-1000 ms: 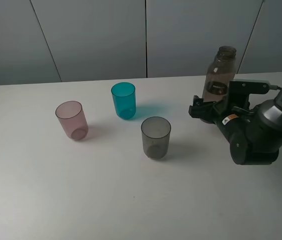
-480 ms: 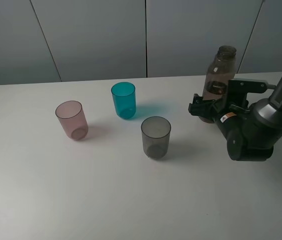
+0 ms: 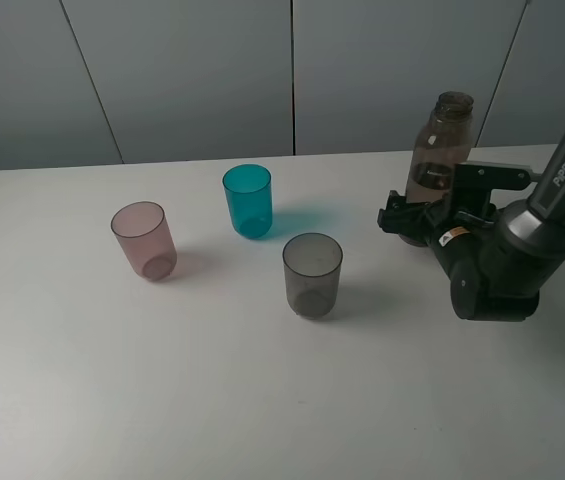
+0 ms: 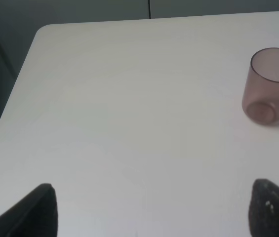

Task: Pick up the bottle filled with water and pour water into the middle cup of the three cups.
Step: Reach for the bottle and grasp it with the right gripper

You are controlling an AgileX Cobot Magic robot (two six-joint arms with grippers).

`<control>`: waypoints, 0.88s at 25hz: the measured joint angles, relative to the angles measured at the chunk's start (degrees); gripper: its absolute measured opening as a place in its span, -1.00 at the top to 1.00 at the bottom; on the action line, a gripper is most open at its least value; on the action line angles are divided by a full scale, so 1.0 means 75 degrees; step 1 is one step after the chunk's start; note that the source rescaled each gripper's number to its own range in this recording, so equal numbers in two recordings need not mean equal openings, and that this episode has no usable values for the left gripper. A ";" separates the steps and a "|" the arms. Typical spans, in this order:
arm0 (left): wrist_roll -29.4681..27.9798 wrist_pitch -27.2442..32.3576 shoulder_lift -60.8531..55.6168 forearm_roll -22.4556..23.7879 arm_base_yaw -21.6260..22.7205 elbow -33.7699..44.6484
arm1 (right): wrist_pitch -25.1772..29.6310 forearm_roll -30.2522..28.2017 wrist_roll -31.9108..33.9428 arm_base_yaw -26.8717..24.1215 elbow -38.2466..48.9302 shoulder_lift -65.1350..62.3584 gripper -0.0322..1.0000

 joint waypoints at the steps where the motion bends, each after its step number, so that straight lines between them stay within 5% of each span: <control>1: 0.0000 0.0000 0.0000 0.0000 0.0000 0.0000 | 0.0000 0.0000 0.0000 0.0000 0.0003 0.0000 -0.99; 17: 0.0000 0.0000 0.0000 0.0000 0.0000 0.0000 | 0.0000 -0.0014 -0.0035 -0.0073 -0.0041 0.0000 -0.97; 19: 0.0000 0.0000 0.0000 0.0000 0.0000 0.0000 | 0.0000 -0.0046 -0.0128 -0.0073 -0.0110 0.0000 -0.69; 22: 0.0000 0.0000 0.0000 0.0000 0.0000 0.0000 | 0.0000 -0.0136 -0.0234 -0.0073 -0.0143 0.0000 0.38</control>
